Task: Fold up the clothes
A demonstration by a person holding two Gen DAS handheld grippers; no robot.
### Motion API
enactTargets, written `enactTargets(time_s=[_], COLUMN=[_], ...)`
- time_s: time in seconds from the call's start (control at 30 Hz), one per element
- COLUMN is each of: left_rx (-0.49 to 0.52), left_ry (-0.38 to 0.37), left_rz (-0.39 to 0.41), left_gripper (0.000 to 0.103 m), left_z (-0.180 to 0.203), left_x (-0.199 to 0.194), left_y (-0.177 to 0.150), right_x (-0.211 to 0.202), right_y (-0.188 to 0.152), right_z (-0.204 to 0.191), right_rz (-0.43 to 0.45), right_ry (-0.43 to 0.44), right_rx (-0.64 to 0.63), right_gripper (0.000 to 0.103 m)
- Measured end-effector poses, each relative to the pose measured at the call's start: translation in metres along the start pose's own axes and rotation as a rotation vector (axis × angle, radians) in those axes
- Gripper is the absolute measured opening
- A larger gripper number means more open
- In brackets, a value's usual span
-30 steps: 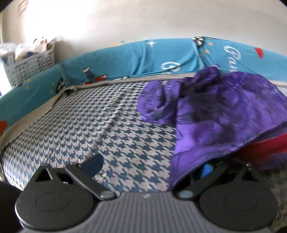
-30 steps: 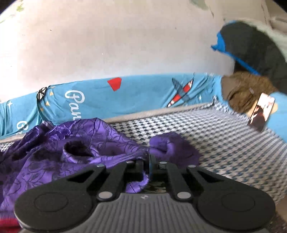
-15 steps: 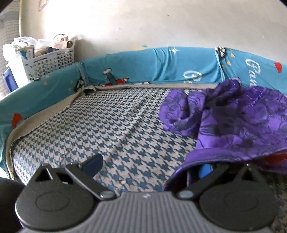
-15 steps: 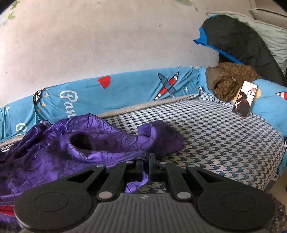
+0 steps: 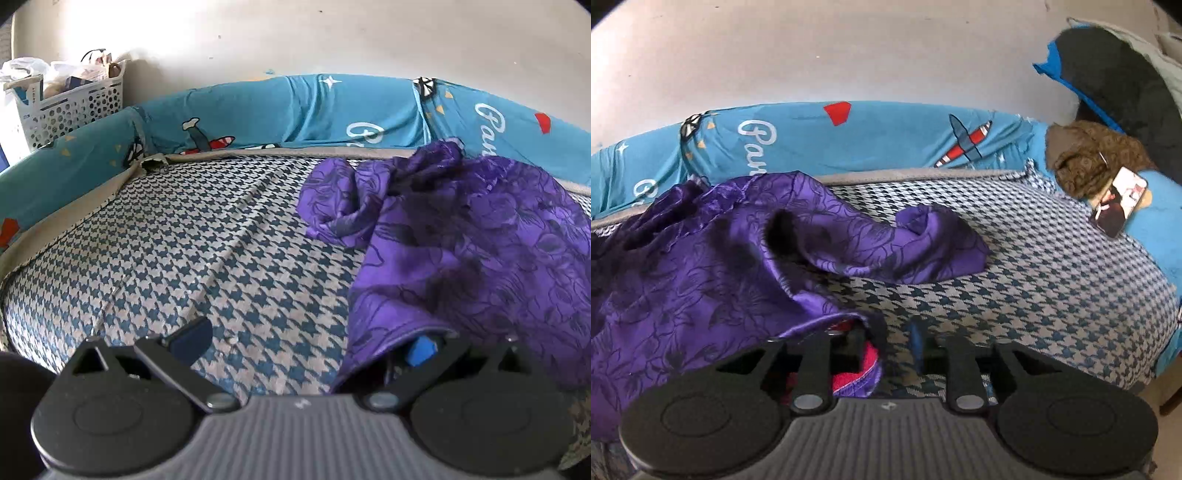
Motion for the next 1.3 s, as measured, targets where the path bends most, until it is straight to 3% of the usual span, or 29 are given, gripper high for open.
enactTargets(time_s=[0.37, 0.5, 1.03, 1.3], left_rx=[-0.024, -0.029, -0.107, -0.125], left_ry=[0.004, 0.001, -0.013, -0.014], left_rz=[0.027, 0.029, 0.039, 0.046], left_gripper=[0.103, 0.103, 0.103, 0.103], left_z=[-0.003, -0.004, -0.010, -0.010], left_x=[-0.003, -0.003, 0.003, 0.007], left_y=[0.003, 0.004, 0.016, 0.024], right_x=[-0.011, -0.019, -0.059, -0.065], right_y=[-0.012, -0.021, -0.073, -0.092], right_z=[-0.015, -0.026, -0.071, -0.104], right_rz=[-0.010, -0.018, -0.064, -0.066], right_ry=[0.052, 0.087, 0.248, 0.318], right_rx=[-0.044, -0.086, -0.240, -0.384], right_gripper=[0.030, 0.042, 0.049, 0.050])
Point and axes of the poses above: each gripper's, at about its wrist camera, not at the fingertips, and x roughly the way its jaws point, z to its right, y to its top, the point moved 10 cm from there along x, roughly the way its jaws point, and after that the axes turned 13 degrees about x, right-handed, at the moved point
